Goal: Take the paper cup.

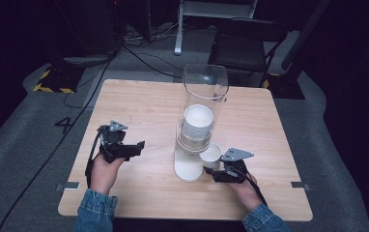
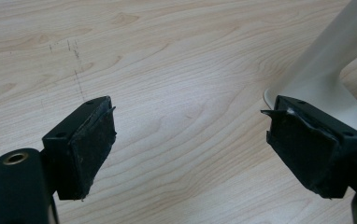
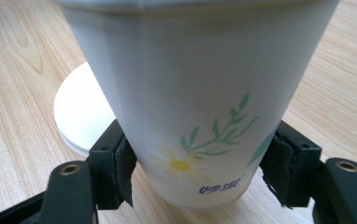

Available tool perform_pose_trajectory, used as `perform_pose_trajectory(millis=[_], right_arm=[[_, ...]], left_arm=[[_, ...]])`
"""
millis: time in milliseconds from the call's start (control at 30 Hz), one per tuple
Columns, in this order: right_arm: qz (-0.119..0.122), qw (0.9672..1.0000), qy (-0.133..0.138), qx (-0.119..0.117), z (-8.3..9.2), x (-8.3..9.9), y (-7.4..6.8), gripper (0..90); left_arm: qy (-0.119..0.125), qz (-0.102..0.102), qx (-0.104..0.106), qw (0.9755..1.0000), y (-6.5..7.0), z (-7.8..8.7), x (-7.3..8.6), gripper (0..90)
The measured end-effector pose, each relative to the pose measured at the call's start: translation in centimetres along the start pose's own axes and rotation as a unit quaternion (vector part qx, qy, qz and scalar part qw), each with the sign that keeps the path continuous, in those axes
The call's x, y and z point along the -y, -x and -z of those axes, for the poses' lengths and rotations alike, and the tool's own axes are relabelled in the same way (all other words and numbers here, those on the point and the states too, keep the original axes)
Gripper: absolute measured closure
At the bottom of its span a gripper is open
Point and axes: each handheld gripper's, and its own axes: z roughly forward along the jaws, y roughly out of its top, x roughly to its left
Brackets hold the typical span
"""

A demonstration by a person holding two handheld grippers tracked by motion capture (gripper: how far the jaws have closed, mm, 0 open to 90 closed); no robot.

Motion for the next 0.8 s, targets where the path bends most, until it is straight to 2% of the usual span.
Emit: perform_pose_trajectory(millis=[133, 167, 233, 300, 400, 667, 800], right_arm=[[-0.011, 0.9999, -0.001, -0.004, 0.6, 0.0, 0.6, 34.4], [-0.022, 0.9997, 0.002, -0.005, 1.0, -0.1, 1.0, 34.4], [-0.024, 0.9997, 0.005, -0.003, 1.1, -0.1, 1.2, 34.4], [-0.03, 0.9992, 0.025, 0.007, 1.9, -0.4, 1.8, 34.4], [-0.034, 0.9985, 0.039, 0.015, 2.4, -0.6, 2.3, 34.4], [-0.046, 0.9963, 0.06, 0.042, 3.7, -1.1, 4.0, 34.3], [-0.066, 0.9935, 0.077, 0.054, 4.8, -1.4, 5.2, 34.2]], left_arm=[[0.001, 0.005, 0.001, 1.0, 0.0, 0.1, 0.0, 15.4], [0.002, 0.004, 0.0, 1.0, -0.1, 0.1, 0.0, 15.5], [0.003, 0.004, 0.0, 1.0, -0.1, 0.1, 0.0, 15.5], [0.003, 0.006, 0.0, 1.0, -0.1, 0.1, 0.0, 15.4], [0.001, 0.004, -0.001, 1.0, -0.1, 0.1, 0.0, 15.5], [-0.002, 0.001, -0.005, 1.0, 0.0, 0.2, 0.2, 15.5], [-0.002, -0.003, -0.007, 1.0, 0.1, 0.4, 0.4, 15.5]])
